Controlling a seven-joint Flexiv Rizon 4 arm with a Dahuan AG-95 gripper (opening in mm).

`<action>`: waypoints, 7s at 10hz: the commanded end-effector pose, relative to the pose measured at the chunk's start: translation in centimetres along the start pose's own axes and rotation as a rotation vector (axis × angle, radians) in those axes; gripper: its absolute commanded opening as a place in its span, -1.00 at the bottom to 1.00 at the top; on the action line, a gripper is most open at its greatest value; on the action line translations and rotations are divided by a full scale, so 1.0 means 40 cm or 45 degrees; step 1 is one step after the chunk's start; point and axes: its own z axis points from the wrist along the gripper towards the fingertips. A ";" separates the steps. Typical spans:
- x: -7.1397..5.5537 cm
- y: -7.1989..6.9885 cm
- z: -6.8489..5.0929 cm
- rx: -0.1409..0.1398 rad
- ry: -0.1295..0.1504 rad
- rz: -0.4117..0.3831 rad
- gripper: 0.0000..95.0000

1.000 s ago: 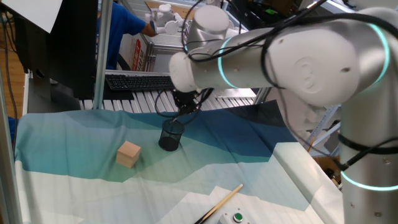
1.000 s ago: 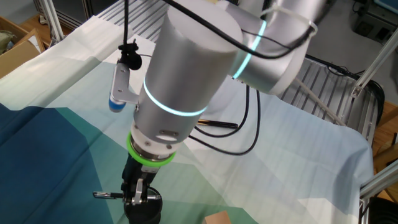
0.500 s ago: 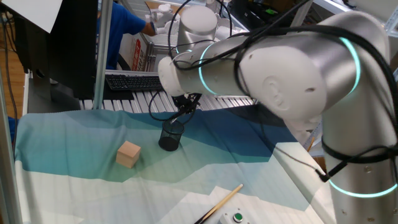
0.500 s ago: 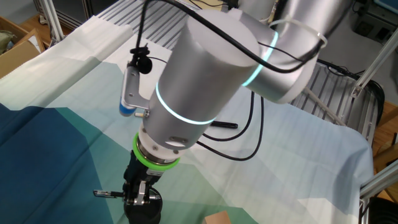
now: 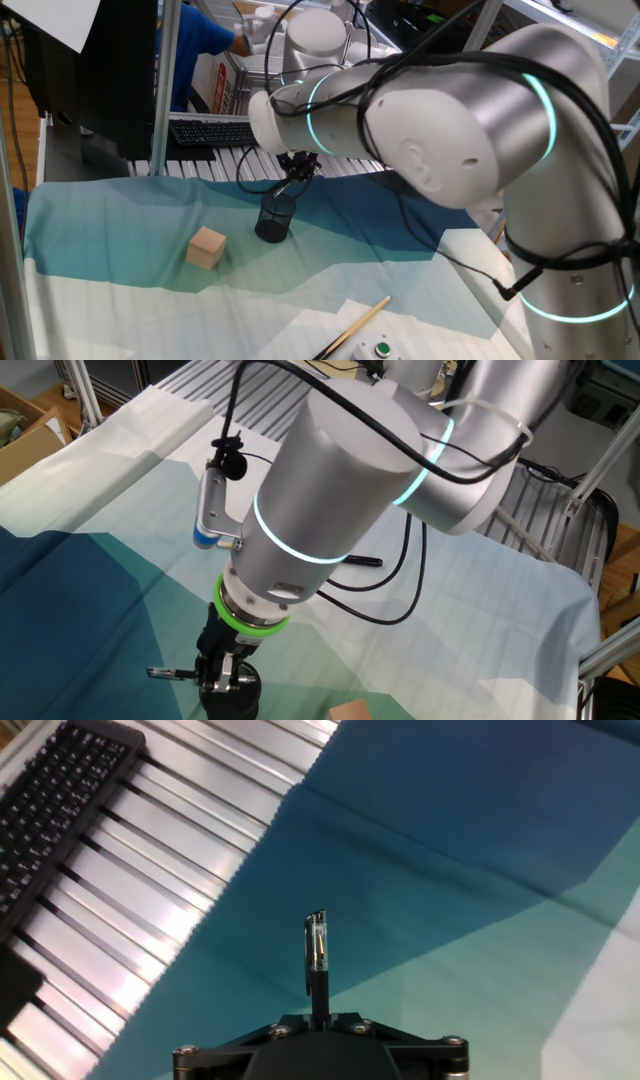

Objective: Put the pen into the pen holder

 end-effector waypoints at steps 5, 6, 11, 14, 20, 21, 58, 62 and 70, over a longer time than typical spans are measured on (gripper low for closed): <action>-0.011 -0.002 -0.006 0.022 -0.097 0.006 -1.00; -0.014 -0.001 -0.006 0.021 -0.108 0.007 -1.00; -0.024 -0.003 -0.004 0.019 -0.147 0.005 -1.00; -0.025 -0.004 -0.003 -0.002 -0.193 0.002 -1.00; -0.039 -0.008 -0.004 -0.077 -0.270 -0.036 -1.00; -0.040 -0.008 -0.004 -0.071 -0.280 -0.028 -1.00; 0.018 -0.026 0.015 0.111 0.585 0.056 -1.00; 0.048 -0.036 0.015 0.107 0.694 0.082 -1.00; 0.108 -0.025 -0.040 0.114 0.851 0.096 -1.00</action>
